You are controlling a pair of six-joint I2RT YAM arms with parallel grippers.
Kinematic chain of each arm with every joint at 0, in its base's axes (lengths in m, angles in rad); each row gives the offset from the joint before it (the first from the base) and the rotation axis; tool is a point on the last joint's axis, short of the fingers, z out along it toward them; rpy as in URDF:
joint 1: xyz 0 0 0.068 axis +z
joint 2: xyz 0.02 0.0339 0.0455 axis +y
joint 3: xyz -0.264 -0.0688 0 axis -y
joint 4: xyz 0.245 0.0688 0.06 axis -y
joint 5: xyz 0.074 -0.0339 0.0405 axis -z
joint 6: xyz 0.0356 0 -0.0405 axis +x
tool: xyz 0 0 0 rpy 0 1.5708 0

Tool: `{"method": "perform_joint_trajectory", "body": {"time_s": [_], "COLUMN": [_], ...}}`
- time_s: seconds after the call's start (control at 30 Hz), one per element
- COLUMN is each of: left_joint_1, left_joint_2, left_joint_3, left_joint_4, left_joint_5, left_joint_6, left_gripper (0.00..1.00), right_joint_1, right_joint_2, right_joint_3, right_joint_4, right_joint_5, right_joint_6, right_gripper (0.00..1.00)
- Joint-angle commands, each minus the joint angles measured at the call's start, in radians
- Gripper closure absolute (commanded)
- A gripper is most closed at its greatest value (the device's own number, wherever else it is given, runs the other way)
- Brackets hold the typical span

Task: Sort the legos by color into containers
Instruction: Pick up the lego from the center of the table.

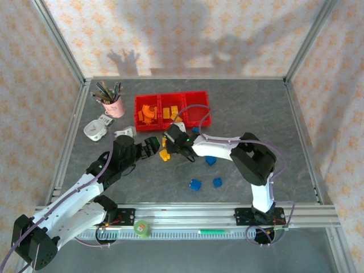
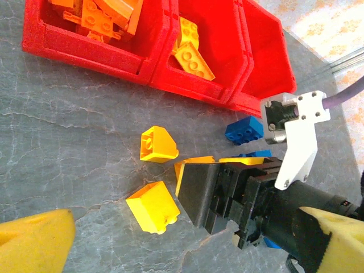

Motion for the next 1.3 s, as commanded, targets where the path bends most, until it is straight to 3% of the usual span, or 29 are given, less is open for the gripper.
{"method": "perform_joint_trajectory", "body": {"time_s": [0.0,0.43,0.77,1.27], "left_joint_1": [-0.008,-0.007,0.007,0.131], "left_joint_2": [-0.007,0.003,0.028,0.133], "left_joint_3": [-0.011,0.001,0.083,0.162], "left_joint_4": [0.011,0.021,-0.012,0.075], "left_joint_5": [-0.029,-0.025,-0.075,-0.030], "left_joint_6": [-0.008,0.000,0.037,0.081], "left_gripper": [0.01,0.01,0.01,0.01], "right_joint_1": [-0.007,-0.015,-0.053,-0.171], "right_joint_2": [0.028,-0.014,-0.149,0.226], "right_joint_3": [0.026,0.023,0.083,0.603], "right_joint_4": [-0.018,-0.031,-0.064,-0.154], "right_joint_5": [0.029,0.038,0.015,-0.014], "right_joint_6": [-0.008,-0.011,-0.033,-0.135], "right_gripper": [0.36,0.59,0.63,0.63]}}
